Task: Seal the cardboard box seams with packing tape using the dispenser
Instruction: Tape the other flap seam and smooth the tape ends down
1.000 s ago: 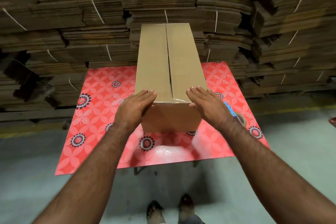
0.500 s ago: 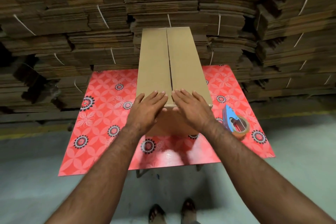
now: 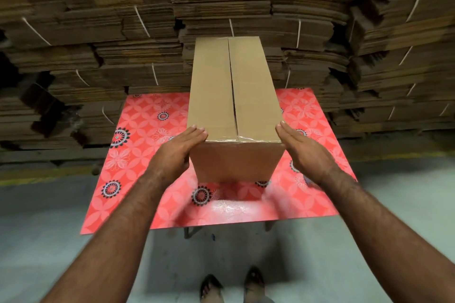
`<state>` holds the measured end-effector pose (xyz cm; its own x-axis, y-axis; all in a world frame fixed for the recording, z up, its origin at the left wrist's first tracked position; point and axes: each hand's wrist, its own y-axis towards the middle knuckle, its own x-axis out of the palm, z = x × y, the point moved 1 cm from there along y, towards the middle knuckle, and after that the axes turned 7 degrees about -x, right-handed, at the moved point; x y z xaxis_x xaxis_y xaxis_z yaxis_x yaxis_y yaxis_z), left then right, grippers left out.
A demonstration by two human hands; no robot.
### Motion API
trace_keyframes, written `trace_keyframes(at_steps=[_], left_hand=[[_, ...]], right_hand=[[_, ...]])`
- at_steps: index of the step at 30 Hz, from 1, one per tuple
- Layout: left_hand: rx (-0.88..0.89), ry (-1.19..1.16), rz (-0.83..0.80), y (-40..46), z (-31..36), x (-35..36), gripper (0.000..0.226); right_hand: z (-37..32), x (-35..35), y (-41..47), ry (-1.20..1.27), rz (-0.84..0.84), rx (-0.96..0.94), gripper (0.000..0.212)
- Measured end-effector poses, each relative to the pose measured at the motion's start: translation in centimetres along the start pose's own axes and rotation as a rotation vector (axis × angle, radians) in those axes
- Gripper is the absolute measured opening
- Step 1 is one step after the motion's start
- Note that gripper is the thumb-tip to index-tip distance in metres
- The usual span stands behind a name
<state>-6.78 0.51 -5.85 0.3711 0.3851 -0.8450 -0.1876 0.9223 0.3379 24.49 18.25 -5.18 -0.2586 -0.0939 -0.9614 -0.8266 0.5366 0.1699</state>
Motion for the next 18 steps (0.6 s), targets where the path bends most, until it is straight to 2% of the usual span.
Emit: trace_keyframes(at_steps=[2, 3, 6, 8, 10, 13, 18], left_hand=[[-0.030, -0.004, 0.021, -0.2, 0.0, -0.4, 0.083], [-0.039, -0.006, 0.030, -0.1, 0.4, -0.4, 0.077], [0.007, 0.020, 0.000, 0.9, 3.5, 1.4, 0.056], [-0.004, 0.072, 0.014, 1.2, 5.2, 3.2, 0.047], [-0.030, 0.138, 0.015, 0.8, 5.0, 3.8, 0.055], [-0.040, 0.230, -0.032, -0.1, 3.5, 2.7, 0.092], [-0.097, 0.150, -0.041, -0.3, 3.4, 2.3, 0.094]], right_hand=[[-0.5, -0.4, -0.7, 0.011, 0.019, 0.114, 0.079], [-1.3, -0.4, -0.6, 0.000, 0.066, 0.141, 0.081], [-5.9, 1.0, 1.5, -0.064, 0.124, 0.041, 0.078], [-9.0, 2.5, 2.5, -0.148, 0.028, 0.001, 0.090], [-10.1, 3.3, 2.5, -0.215, -0.033, 0.017, 0.102], [-8.9, 3.0, 1.3, -0.289, -0.016, 0.081, 0.104], [-8.2, 2.4, 0.2, -0.274, 0.044, 0.173, 0.090]])
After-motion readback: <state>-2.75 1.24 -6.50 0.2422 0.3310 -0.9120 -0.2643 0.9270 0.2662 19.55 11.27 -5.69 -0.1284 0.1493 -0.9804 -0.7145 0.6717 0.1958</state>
